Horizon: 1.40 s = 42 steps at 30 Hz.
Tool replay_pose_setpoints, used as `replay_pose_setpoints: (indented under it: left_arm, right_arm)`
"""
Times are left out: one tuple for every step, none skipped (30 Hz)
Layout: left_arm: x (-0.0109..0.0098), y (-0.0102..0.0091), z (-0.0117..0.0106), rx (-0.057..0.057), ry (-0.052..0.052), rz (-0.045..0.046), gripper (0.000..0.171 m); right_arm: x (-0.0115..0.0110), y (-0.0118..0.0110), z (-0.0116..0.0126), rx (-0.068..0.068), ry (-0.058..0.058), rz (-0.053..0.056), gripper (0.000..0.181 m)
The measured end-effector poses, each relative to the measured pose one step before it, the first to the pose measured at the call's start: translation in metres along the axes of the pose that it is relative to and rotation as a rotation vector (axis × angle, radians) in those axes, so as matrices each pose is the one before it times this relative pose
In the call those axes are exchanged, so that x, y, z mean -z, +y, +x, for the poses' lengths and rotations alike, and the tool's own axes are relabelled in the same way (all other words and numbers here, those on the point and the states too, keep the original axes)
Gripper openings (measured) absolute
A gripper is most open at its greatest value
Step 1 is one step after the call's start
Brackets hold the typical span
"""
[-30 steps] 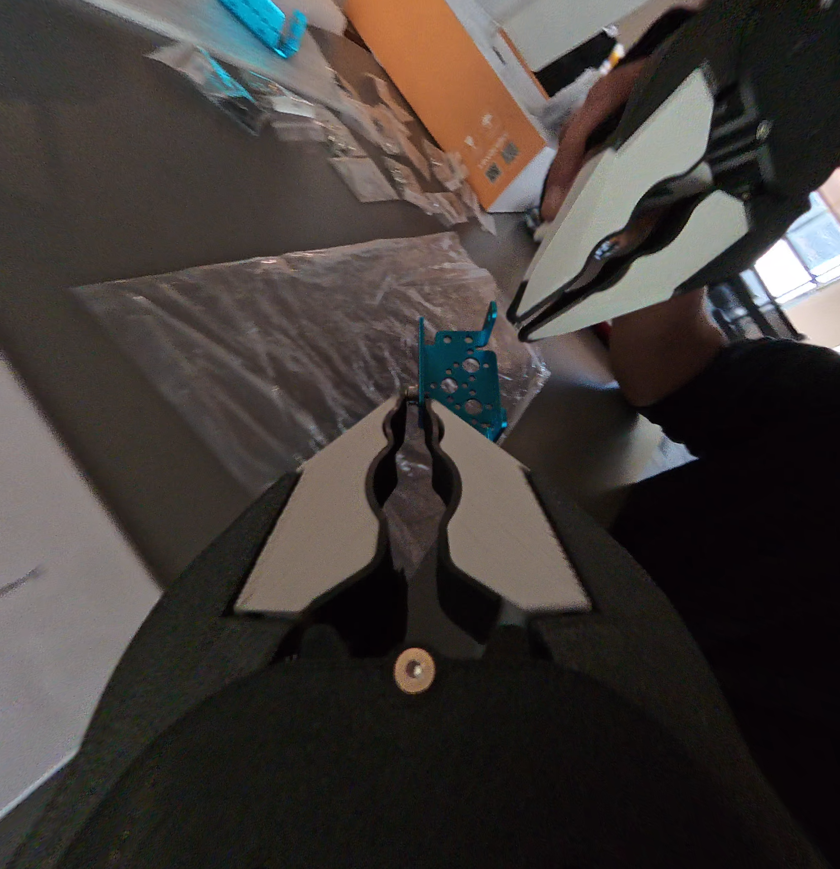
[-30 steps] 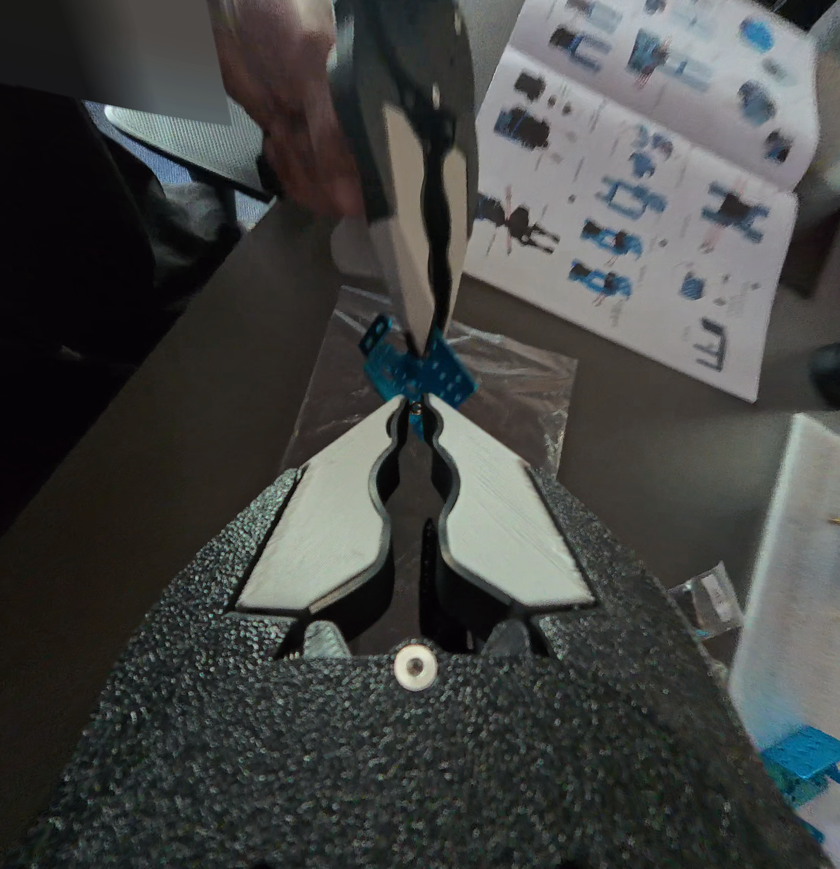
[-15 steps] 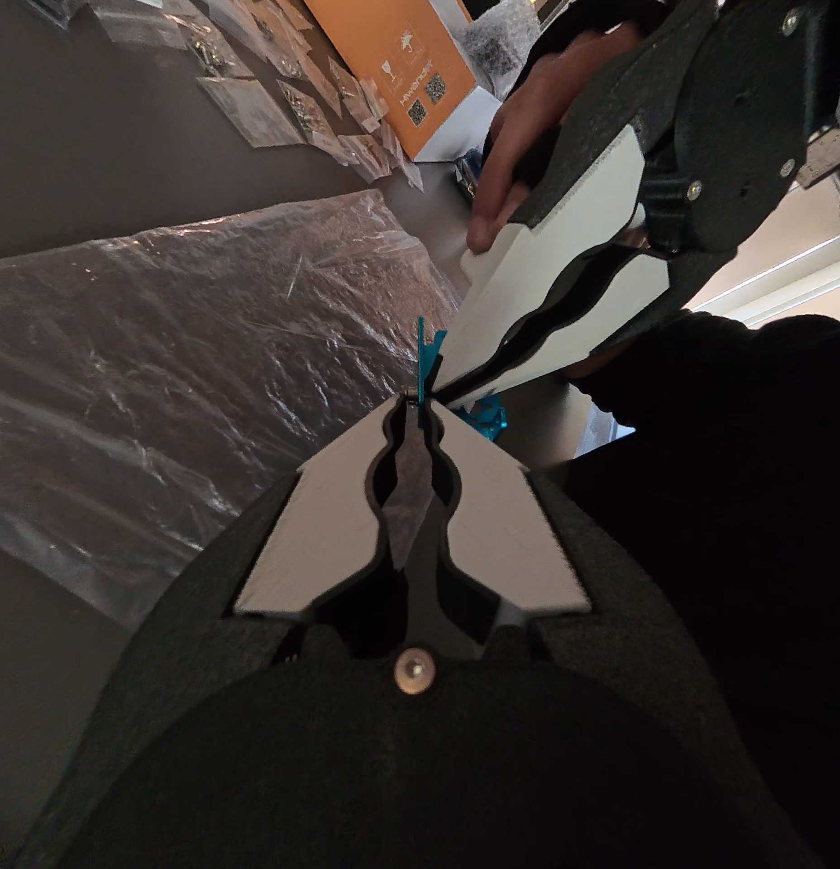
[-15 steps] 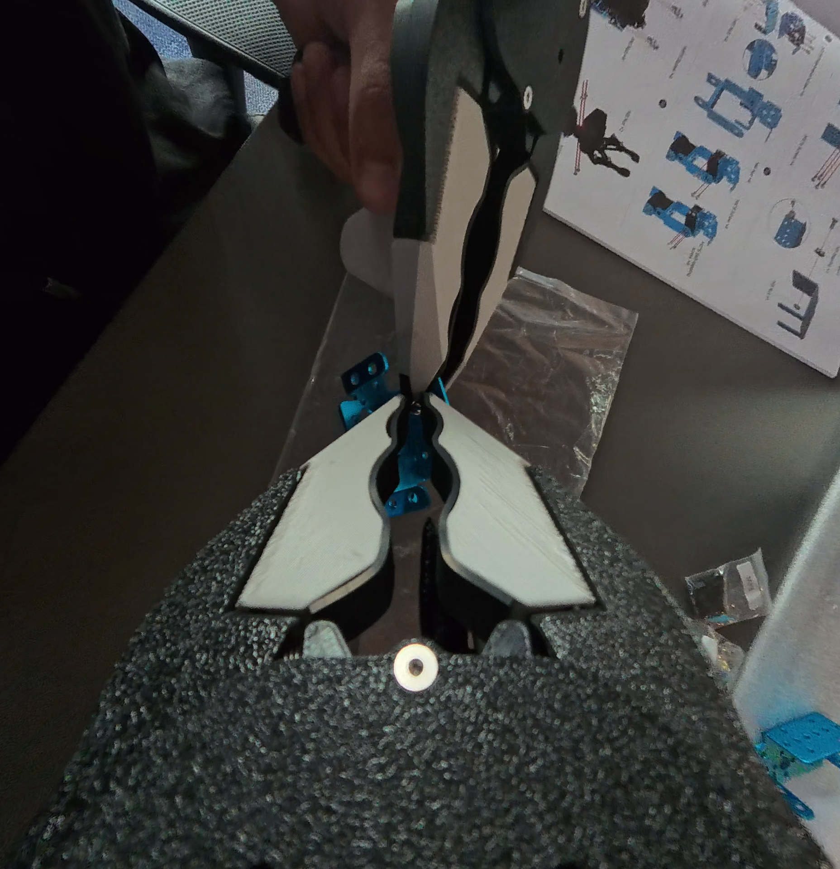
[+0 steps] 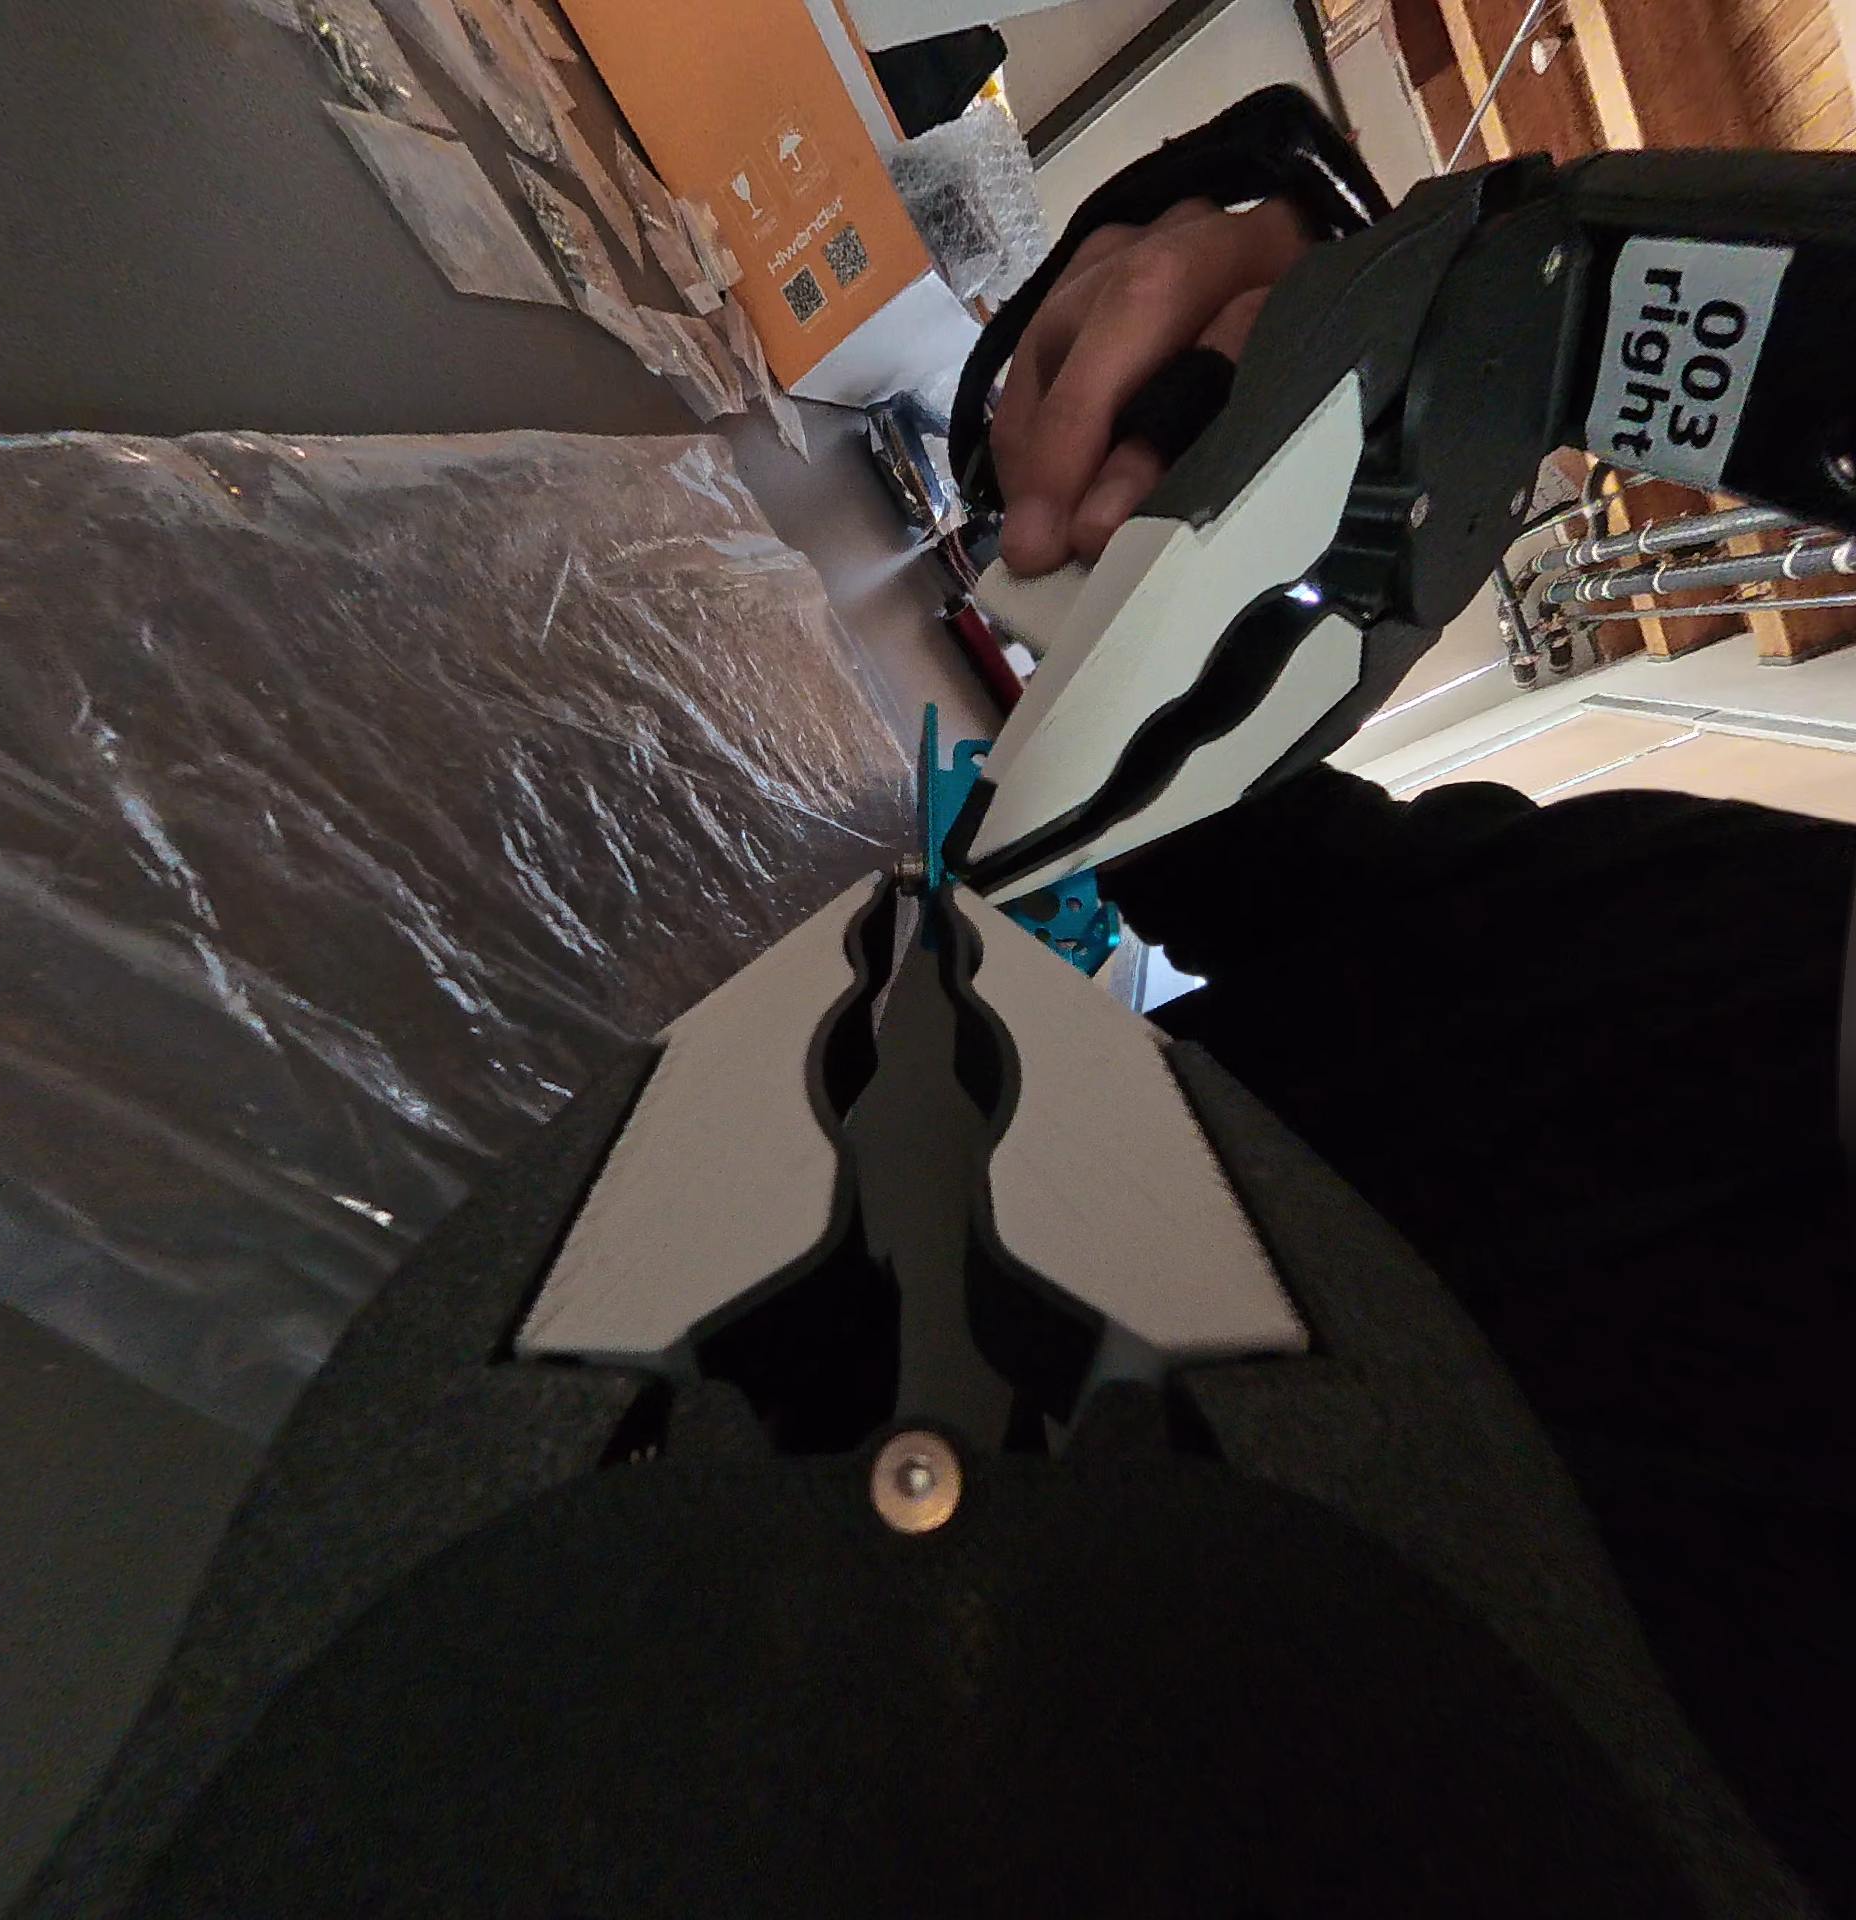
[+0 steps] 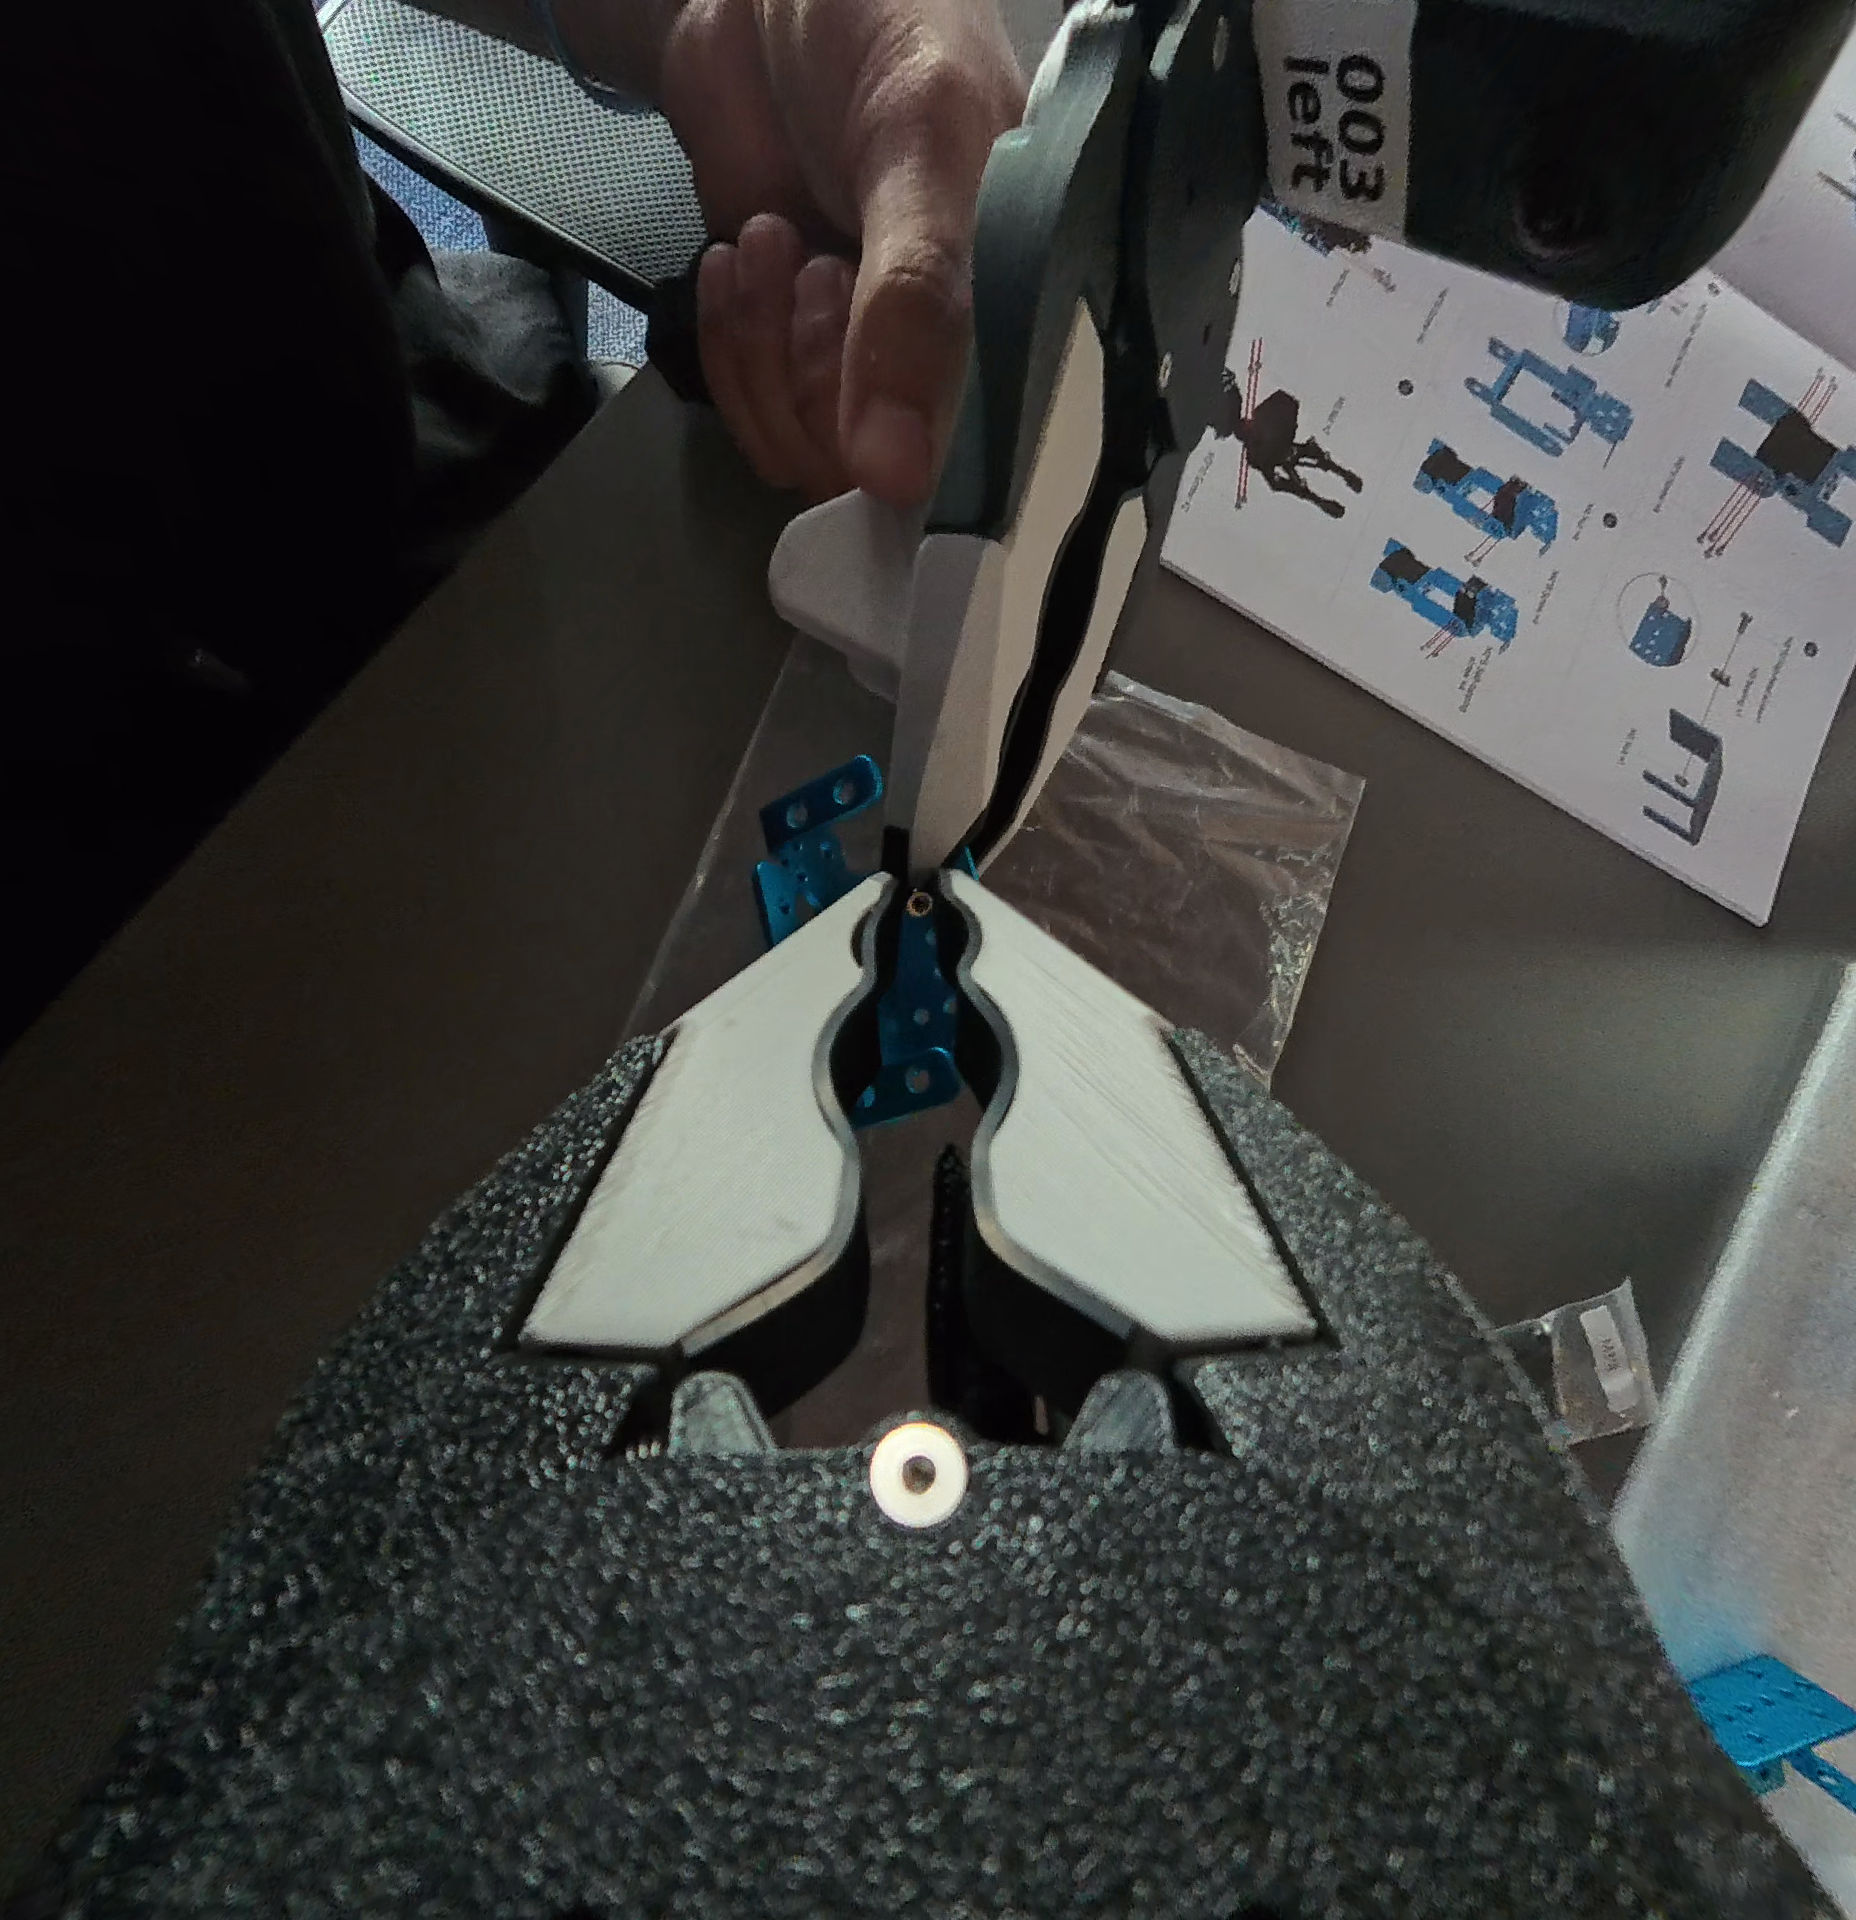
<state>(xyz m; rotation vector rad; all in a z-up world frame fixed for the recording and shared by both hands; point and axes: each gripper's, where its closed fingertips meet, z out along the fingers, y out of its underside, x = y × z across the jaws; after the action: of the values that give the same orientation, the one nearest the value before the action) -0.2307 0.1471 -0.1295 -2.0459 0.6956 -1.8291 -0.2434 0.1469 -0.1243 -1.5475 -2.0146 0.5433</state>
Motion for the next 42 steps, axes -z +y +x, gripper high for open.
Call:
replay_pose_setpoints:
  left_arm:
    - [0.00059, -0.00038, 0.00037, 0.0011, 0.0029, 0.00295, 0.006]
    - [0.00044, -0.00040, 0.00021, 0.0006, 0.0013, 0.00254, 0.006]
    - [0.00015, -0.00015, 0.00011, 0.0007, 0.0002, 0.00195, 0.006]
    - [-0.00005, 0.00029, 0.00019, 0.0033, 0.0027, -0.00017, 0.006]
    - [-0.00002, -0.00024, 0.00100, 0.0057, 0.0082, 0.00256, 0.006]
    - [0.00006, -0.00049, 0.00136, 0.0074, 0.0109, 0.00429, 0.006]
    - [0.00011, -0.00044, 0.00066, 0.0074, 0.0069, 0.00363, 0.006]
    - [0.00024, -0.00052, -0.00148, 0.0022, -0.0096, 0.00369, 0.006]
    - [0.00046, -0.00086, -0.00232, -0.0083, -0.0204, 0.00511, 0.006]
    - [0.00050, -0.00058, -0.00106, -0.0172, -0.0172, 0.00314, 0.006]
    - [0.00074, -0.00154, -0.00092, -0.0227, -0.0220, 0.00934, 0.005]
    - [0.00112, -0.00200, -0.00243, -0.0369, -0.0376, 0.01182, 0.006]
    - [0.00148, -0.00204, -0.00411, -0.0500, -0.0538, 0.01013, 0.006]
    - [0.00198, -0.00224, -0.00659, -0.0613, -0.0756, 0.00837, 0.006]
    - [0.00247, -0.00090, -0.01038, -0.0805, -0.1060, -0.00396, 0.006]
    - [0.00248, 0.00043, -0.01033, -0.1011, -0.1095, -0.01410, 0.006]
    - [0.00230, 0.00054, -0.00804, -0.1011, -0.0968, -0.01509, 0.006]
    - [0.00186, 0.00091, -0.00624, -0.0926, -0.0828, -0.01622, 0.006]
    - [0.00108, 0.00197, -0.00555, -0.0869, -0.0764, -0.02157, 0.006]
    - [0.00019, 0.00229, -0.00524, -0.0821, -0.0705, -0.01939, 0.006]
    - [0.00003, 0.00088, -0.00595, -0.0846, -0.0762, -0.00700, 0.006]
    - [0.00032, -0.00044, -0.00391, -0.0816, -0.0616, 0.00443, 0.006]
    - [0.00070, -0.00129, -0.00268, -0.0668, -0.0492, 0.00927, 0.006]
    - [0.00086, -0.00082, -0.00268, -0.0607, -0.0441, 0.00470, 0.006]
    - [0.00058, -0.00055, -0.00205, -0.0521, -0.0339, 0.00277, 0.006]
    - [0.00015, -0.00021, -0.00231, -0.0527, -0.0340, 0.00311, 0.006]
    - [0.00023, -0.00114, -0.00116, -0.0753, -0.0339, 0.01106, 0.006]
    - [0.00034, -0.00131, 0.00058, -0.0711, -0.0235, 0.00863, 0.006]
    - [0.00032, -0.00116, -0.00027, -0.0528, -0.0261, 0.00290, 0.006]
    - [0.00035, -0.00115, -0.00079, -0.0519, -0.0285, 0.00299, 0.006]
    - [0.00048, -0.00149, -0.00005, -0.0369, -0.0176, 0.00528, 0.006]
    - [0.00045, -0.00177, 0.00020, -0.0137, -0.0068, 0.00968, 0.006]
    - [0.00033, -0.00067, -0.00065, 0.0063, -0.0051, 0.00493, 0.006]
    - [-0.00028, 0.00138, -0.00081, 0.0258, 0.0037, -0.00564, 0.006]
    - [-0.00075, 0.00294, 0.00097, 0.0444, 0.0214, -0.01415, 0.006]
    - [-0.00052, 0.00238, 0.00071, 0.0672, 0.0256, -0.00960, 0.006]
    - [0.00004, 0.00132, 0.00036, 0.0923, 0.0281, -0.00412, 0.006]
    - [0.00000, 0.00121, 0.00195, 0.1108, 0.0431, -0.00729, 0.006]
    - [0.00036, -0.00032, 0.00477, 0.1051, 0.0603, 0.00159, 0.006]
    - [0.00063, -0.00099, 0.00372, 0.0780, 0.0492, 0.00584, 0.006]
    - [0.00080, -0.00025, 0.00098, 0.0406, 0.0223, 0.00041, 0.006]
    - [-0.00042, 0.00313, 0.00257, 0.0132, 0.0235, -0.02209, 0.006]
  right_arm:
    - [0.00014, -0.00086, 0.00044, 0.0021, 0.0017, 0.0045, 0.006]
    - [0.00021, -0.00056, -0.00006, 0.0026, 0.0012, 0.0040, 0.005]
    - [0.00024, -0.00052, 0.00046, 0.0011, 0.0032, 0.0028, 0.005]
    - [0.00053, -0.00124, 0.00107, -0.0014, 0.0068, 0.0062, 0.005]
    - [0.00116, -0.00151, 0.00051, 0.0015, 0.0042, 0.0083, 0.004]
    - [0.00161, -0.00173, 0.00081, 0.0019, 0.0069, 0.0098, 0.004]
    - [0.00216, -0.00136, 0.00102, 0.0043, 0.0079, 0.0080, 0.005]
    - [0.00290, -0.00078, 0.00115, 0.0004, 0.0083, 0.0062, 0.007]
    - [0.00479, -0.00218, 0.00101, -0.0050, 0.0048, 0.0194, 0.009]
    - [0.00667, -0.00246, 0.00447, -0.0169, 0.0165, 0.0281, 0.009]
    - [0.00721, -0.00119, 0.00714, -0.0340, 0.0209, 0.0273, 0.010]
    - [0.00595, 0.00129, 0.00677, -0.0497, 0.0070, 0.0245, 0.016]
    - [0.00344, 0.00468, 0.00688, -0.0660, -0.0031, 0.0189, 0.028]
    - [-0.00011, 0.01005, 0.00833, -0.0722, -0.0042, -0.0032, 0.033]
    - [-0.00317, 0.01364, 0.00948, -0.0601, -0.0014, -0.0218, 0.036]
    - [-0.00538, 0.01255, 0.00574, -0.0503, -0.0182, -0.0168, 0.034]
    - [-0.00620, 0.00772, 0.00105, -0.0332, -0.0355, 0.0008, 0.034]
    - [-0.00537, 0.00219, 0.00077, -0.0166, -0.0235, 0.0206, 0.032]
    - [-0.00442, -0.00087, 0.00188, -0.0067, -0.0035, 0.0253, 0.028]
    - [-0.00443, -0.00228, -0.00077, -0.0054, -0.0099, 0.0219, 0.026]
    - [-0.00507, -0.00251, -0.00274, -0.0006, -0.0125, 0.0127, 0.026]
    - [-0.00540, -0.00057, -0.00106, 0.0137, 0.0085, -0.0044, 0.027]
    - [-0.00492, 0.00046, 0.00002, 0.0270, 0.0241, -0.0124, 0.027]
    - [-0.00358, 0.00038, 0.00025, 0.0327, 0.0288, -0.0130, 0.027]
    - [-0.00184, 0.00053, 0.00117, 0.0285, 0.0321, -0.0142, 0.027]
    - [-0.00055, 0.00049, 0.00029, 0.0176, 0.0175, -0.0111, 0.027]
    - [-0.00008, 0.00014, 0.00005, 0.0009, 0.0051, -0.0047, 0.027]
    - [-0.00010, 0.00026, -0.00003, -0.0134, -0.0021, -0.0005, 0.027]
    - [-0.00032, 0.00083, -0.00125, -0.0164, -0.0135, -0.0023, 0.027]
    - [-0.00020, -0.00016, -0.00037, -0.0125, -0.0045, 0.0047, 0.027]
    - [-0.00010, -0.00046, 0.00079, -0.0091, 0.0076, 0.0080, 0.026]
    - [-0.00036, 0.00063, -0.00142, -0.0089, -0.0051, -0.0002, 0.026]
    - [-0.00039, 0.00086, -0.00182, -0.0072, -0.0049, -0.0049, 0.026]
    - [-0.00011, 0.00040, -0.00052, -0.0022, 0.0083, -0.0037, 0.026]
    - [0.00026, 0.00082, -0.00242, 0.0029, -0.0003, -0.0096, 0.024]
    - [0.00126, -0.00057, -0.00105, 0.0068, 0.0098, -0.0062, 0.023]
    - [0.00215, -0.00273, 0.00114, 0.0084, 0.0242, 0.0049, 0.022]
    - [0.00252, -0.00462, 0.00200, 0.0044, 0.0250, 0.0133, 0.022]
    - [0.00211, -0.00509, 0.00226, -0.0009, 0.0217, 0.0179, 0.022]
    - [0.00070, -0.00391, 0.00116, 0.0006, 0.0123, 0.0145, 0.025]
    - [-0.00088, -0.00090, 0.00074, 0.0061, 0.0080, 0.0047, 0.025]
    - [-0.00205, 0.00109, 0.00029, 0.0059, 0.0009, 0.0009, 0.025]
